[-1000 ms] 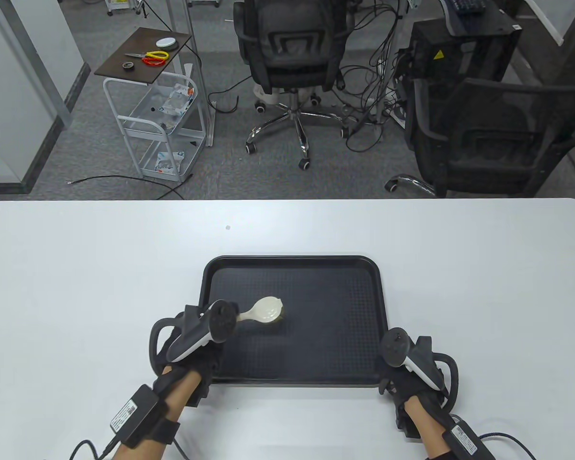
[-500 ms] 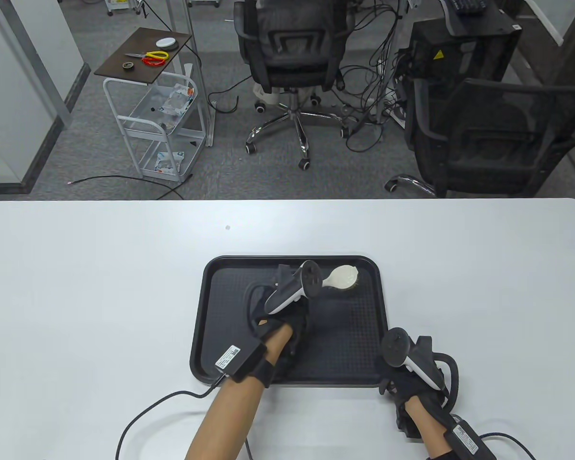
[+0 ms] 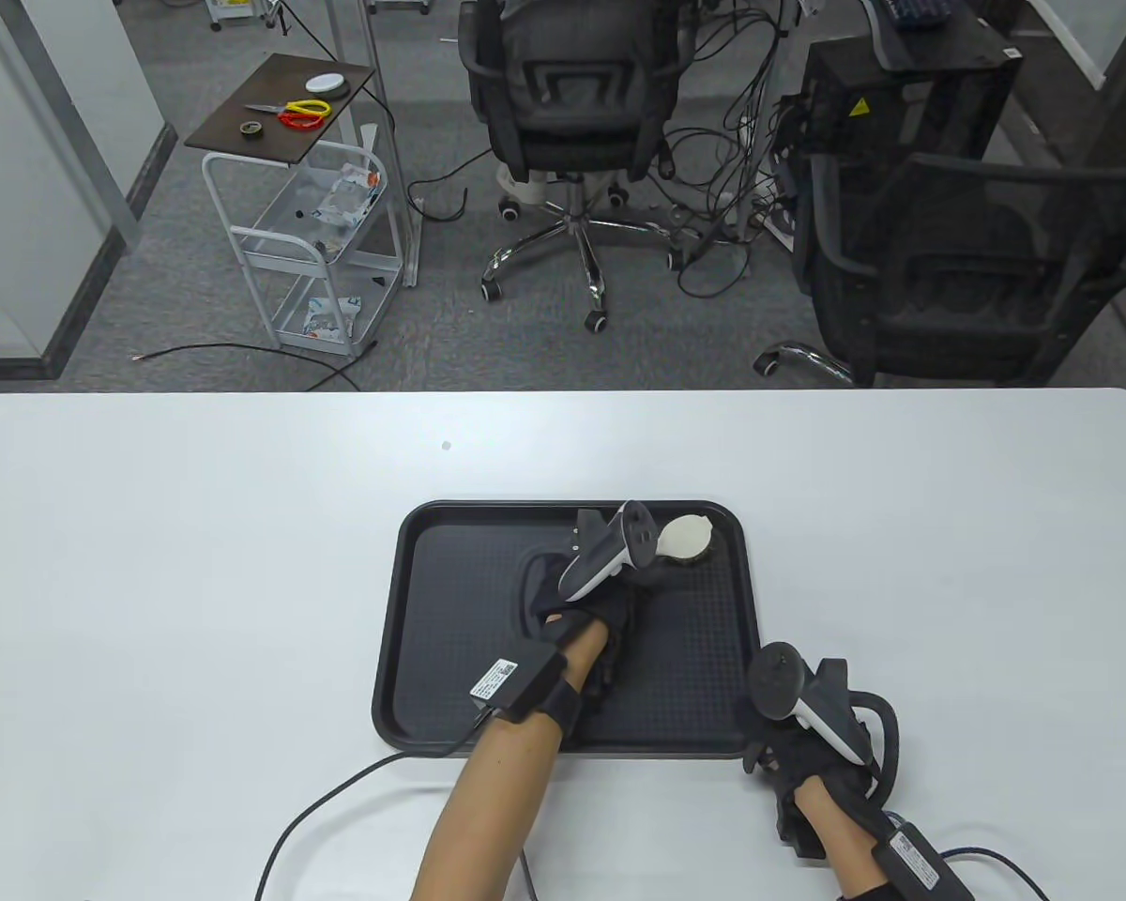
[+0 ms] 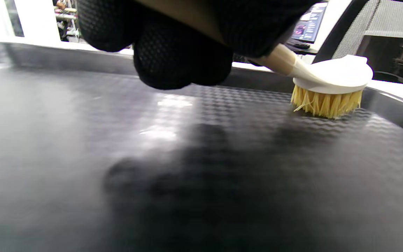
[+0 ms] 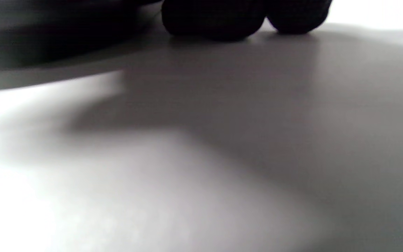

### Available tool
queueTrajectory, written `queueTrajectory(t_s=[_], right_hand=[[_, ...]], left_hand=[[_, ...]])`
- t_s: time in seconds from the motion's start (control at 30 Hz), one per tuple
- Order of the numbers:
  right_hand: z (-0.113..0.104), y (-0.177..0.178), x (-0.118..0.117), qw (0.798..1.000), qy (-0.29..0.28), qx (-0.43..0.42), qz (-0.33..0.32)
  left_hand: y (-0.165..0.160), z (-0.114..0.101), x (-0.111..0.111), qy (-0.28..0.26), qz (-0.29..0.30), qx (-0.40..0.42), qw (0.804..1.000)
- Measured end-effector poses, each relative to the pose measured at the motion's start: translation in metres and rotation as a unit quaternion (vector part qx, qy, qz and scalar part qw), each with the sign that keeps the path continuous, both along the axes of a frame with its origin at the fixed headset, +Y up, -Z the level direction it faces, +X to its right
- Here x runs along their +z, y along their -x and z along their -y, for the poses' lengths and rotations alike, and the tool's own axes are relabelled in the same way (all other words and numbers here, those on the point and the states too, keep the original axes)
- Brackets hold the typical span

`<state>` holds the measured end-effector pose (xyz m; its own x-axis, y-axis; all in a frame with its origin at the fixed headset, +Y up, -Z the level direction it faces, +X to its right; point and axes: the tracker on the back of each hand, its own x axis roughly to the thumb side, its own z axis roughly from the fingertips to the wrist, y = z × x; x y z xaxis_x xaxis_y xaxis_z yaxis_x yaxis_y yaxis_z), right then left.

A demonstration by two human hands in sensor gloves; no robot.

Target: Scrub the tray with pot brush

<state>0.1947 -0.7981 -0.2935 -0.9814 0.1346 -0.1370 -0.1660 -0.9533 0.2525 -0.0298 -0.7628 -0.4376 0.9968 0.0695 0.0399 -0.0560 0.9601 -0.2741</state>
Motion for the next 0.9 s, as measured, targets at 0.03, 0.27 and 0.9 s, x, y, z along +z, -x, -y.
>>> queueTrajectory(t_s=[0.03, 0.27, 0.9], right_hand=[[0.000, 0.000, 0.000, 1.000, 0.000, -0.001, 0.000], [0.000, 0.000, 0.000, 1.000, -0.001, 0.000, 0.001], [0.000, 0.000, 0.000, 1.000, 0.000, -0.001, 0.001]], left_hand=[[0.007, 0.000, 0.000, 0.001, -0.006, 0.000, 1.000], [0.096, -0.013, 0.006, 0.017, -0.076, -0.037, 0.996], [0.182, -0.050, 0.020, -0.035, -0.139, -0.103, 0.984]])
